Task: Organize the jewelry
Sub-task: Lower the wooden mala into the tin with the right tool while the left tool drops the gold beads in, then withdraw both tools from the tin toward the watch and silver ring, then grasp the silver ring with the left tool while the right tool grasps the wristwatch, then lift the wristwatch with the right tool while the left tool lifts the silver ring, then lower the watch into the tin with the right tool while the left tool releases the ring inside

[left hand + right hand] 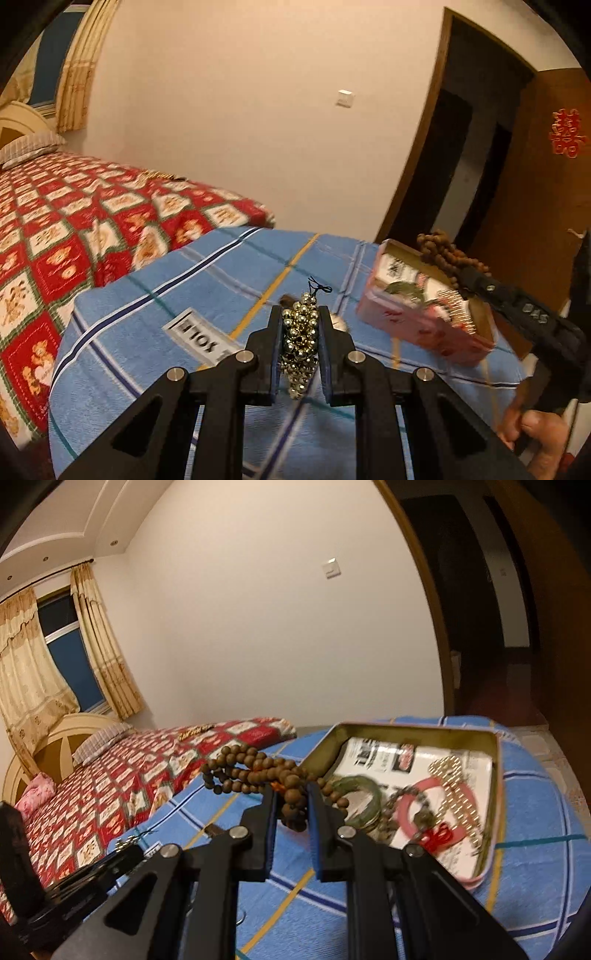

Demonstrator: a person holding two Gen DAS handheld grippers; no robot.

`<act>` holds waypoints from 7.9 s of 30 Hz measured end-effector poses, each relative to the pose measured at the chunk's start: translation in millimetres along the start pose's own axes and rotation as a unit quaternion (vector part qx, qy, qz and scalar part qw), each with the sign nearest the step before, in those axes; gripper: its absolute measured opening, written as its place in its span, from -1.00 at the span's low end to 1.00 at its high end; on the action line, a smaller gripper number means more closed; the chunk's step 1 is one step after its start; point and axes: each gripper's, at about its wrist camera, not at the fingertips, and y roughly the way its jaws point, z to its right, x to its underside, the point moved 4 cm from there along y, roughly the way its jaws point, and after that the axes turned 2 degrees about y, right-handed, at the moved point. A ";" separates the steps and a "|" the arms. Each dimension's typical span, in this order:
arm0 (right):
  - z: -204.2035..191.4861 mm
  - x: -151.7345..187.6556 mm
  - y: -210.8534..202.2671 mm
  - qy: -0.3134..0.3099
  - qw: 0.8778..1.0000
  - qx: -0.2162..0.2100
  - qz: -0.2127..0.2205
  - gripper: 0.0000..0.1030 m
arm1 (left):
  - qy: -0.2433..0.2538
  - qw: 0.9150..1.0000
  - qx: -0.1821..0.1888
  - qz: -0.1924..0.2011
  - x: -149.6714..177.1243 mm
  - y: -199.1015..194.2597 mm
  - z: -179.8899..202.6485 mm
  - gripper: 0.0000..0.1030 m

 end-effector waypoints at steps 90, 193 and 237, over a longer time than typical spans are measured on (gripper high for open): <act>4.7 28.9 6.5 -0.120 0.987 0.066 -0.081 0.00 | 0.124 0.973 -0.010 -0.196 57.2 57.0 54.3 0.09; -47.3 85.1 35.7 -0.171 0.954 -0.066 -0.238 -0.25 | 0.012 0.995 -0.032 -0.090 31.9 -4.9 -10.4 -0.63; 72.1 -31.9 35.1 -0.007 0.994 0.108 -0.025 -0.25 | 0.104 0.987 0.106 -0.060 -33.3 129.8 124.5 -0.63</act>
